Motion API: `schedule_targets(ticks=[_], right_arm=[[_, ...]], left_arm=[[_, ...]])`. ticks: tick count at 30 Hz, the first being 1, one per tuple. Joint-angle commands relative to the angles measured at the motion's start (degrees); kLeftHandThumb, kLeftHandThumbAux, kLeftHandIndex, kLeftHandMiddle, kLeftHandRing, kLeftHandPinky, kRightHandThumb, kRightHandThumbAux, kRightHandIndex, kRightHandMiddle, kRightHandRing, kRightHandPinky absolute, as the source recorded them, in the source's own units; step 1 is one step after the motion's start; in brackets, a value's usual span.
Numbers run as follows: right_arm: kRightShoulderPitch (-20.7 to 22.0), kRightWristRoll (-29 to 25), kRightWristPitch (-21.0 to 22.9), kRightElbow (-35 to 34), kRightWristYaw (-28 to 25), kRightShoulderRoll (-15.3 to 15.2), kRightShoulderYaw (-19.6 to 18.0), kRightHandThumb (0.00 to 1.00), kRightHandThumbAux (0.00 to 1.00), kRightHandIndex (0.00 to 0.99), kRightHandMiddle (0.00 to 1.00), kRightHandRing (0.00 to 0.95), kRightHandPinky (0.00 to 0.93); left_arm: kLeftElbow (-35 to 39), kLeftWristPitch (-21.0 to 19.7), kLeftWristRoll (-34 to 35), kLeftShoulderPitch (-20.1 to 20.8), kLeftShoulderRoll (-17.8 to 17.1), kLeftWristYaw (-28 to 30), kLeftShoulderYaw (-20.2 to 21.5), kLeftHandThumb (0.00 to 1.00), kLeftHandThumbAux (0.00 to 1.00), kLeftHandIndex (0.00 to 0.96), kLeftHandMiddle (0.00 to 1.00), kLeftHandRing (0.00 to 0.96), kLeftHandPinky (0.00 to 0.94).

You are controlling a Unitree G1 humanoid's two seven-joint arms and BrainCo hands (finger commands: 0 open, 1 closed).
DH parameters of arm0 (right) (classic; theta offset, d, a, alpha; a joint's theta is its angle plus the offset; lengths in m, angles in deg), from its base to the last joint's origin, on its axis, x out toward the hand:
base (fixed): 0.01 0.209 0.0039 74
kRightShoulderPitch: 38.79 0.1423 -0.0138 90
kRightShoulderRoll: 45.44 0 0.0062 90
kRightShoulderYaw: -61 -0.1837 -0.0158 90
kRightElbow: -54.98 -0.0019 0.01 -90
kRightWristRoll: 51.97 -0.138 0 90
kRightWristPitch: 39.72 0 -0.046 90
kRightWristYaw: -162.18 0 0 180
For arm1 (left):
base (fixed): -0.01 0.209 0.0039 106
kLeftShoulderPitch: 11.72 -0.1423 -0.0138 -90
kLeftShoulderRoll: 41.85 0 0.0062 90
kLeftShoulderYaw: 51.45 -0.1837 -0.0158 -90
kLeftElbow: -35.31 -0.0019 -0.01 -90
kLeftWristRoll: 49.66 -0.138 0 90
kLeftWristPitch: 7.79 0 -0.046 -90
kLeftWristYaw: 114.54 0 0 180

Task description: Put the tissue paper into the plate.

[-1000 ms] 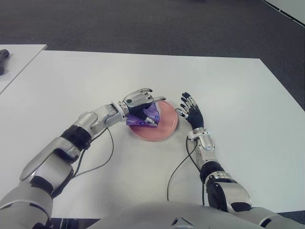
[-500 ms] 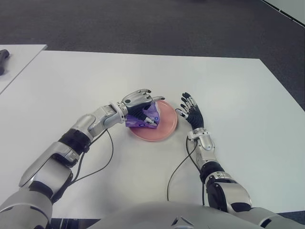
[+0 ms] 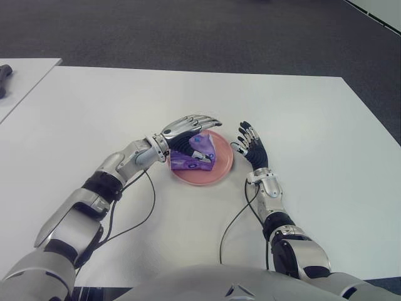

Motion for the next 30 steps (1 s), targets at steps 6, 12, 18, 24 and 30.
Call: schedule_targets(ticks=[6, 12, 18, 24, 30], right_arm=[[-6.3, -0.38, 1.57, 5.14, 0.49, 1.03, -0.22, 0.096, 0.706, 0.062, 0.03, 0.013, 0.055], [-6.17, -0.34, 1.57, 5.34, 0.55, 1.05, -0.22, 0.096, 0.706, 0.062, 0.03, 0.013, 0.055], [-5.99, -0.25, 1.57, 5.58, 0.75, 1.14, -0.16, 0.096, 0.706, 0.062, 0.03, 0.013, 0.055], [-5.94, -0.18, 1.53, 5.7, 0.84, 1.21, -0.14, 0.096, 0.706, 0.062, 0.03, 0.013, 0.055], [-5.93, -0.14, 1.48, 5.78, 0.94, 1.25, -0.08, 0.096, 0.706, 0.062, 0.03, 0.013, 0.055]], left_arm=[[-2.0, 3.71, 7.49, 1.6, 1.83, 0.71, 6.18, 0.041, 0.393, 0.0, 0.0, 0.0, 0.0], [1.84, 4.04, 15.25, 0.92, 1.31, 5.78, 10.15, 0.046, 0.435, 0.0, 0.0, 0.0, 0.0], [2.02, 3.4, 22.45, 1.39, 3.4, 10.21, 12.69, 0.019, 0.476, 0.0, 0.0, 0.0, 0.0], [0.05, 7.31, 26.17, 1.99, 5.06, 11.68, 14.7, 0.001, 0.517, 0.0, 0.0, 0.0, 0.0], [-2.85, 10.91, 28.82, 3.36, 6.49, 12.75, 16.72, 0.0, 0.554, 0.0, 0.0, 0.0, 0.0]])
